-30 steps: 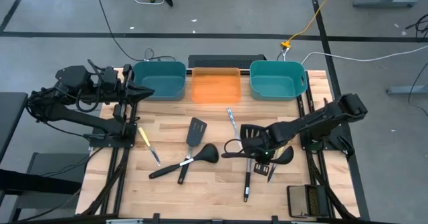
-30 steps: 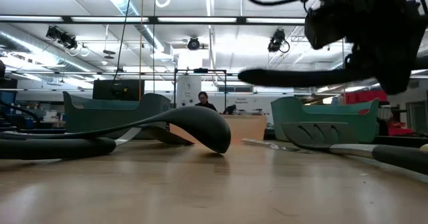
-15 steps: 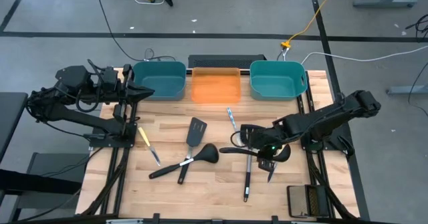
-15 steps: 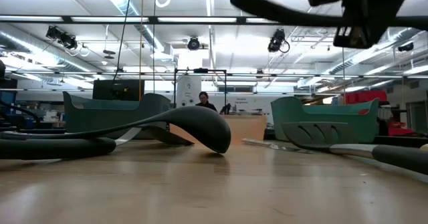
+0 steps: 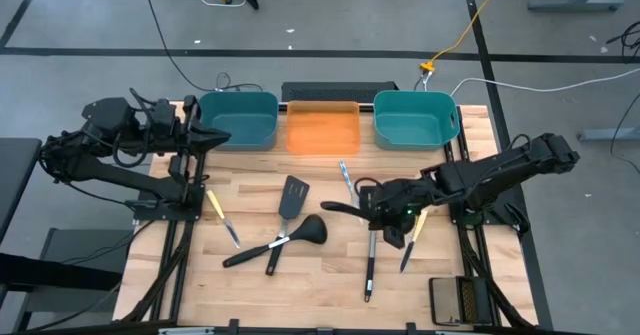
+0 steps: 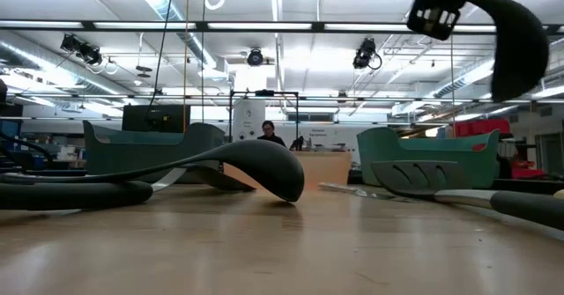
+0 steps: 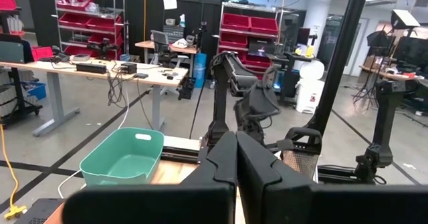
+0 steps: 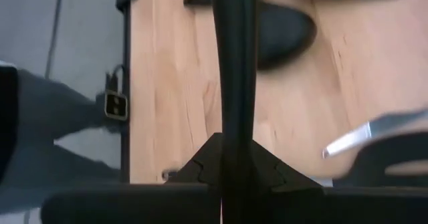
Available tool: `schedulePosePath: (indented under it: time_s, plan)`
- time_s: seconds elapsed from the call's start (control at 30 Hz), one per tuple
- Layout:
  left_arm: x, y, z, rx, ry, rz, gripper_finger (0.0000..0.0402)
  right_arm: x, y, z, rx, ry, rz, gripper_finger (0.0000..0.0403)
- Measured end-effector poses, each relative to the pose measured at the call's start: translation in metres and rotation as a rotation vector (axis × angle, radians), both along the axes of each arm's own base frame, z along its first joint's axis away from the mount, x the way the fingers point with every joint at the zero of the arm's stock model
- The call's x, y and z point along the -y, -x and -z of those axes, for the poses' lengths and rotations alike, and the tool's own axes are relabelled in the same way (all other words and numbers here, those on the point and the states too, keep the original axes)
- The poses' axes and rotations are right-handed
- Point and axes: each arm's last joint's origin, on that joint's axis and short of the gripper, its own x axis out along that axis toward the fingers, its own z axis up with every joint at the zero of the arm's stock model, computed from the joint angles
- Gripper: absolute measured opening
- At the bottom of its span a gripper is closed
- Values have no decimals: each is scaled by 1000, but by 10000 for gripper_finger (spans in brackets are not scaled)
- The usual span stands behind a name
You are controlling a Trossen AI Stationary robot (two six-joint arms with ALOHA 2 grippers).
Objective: Pick & Place Kitchen Items
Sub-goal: Put the black ladle into the blue bin
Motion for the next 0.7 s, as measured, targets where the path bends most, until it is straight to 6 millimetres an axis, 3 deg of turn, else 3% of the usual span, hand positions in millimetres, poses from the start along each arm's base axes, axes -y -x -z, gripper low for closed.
schedulePosePath:
  time_s: [0.43,0.7]
  plan:
    - [0,0,-1,13,1,0,2,10,-17,-16,230,-4,54,29]
    - [1,-10,1,-12,-1,0,2,19,-24,-26,353,22,113,29]
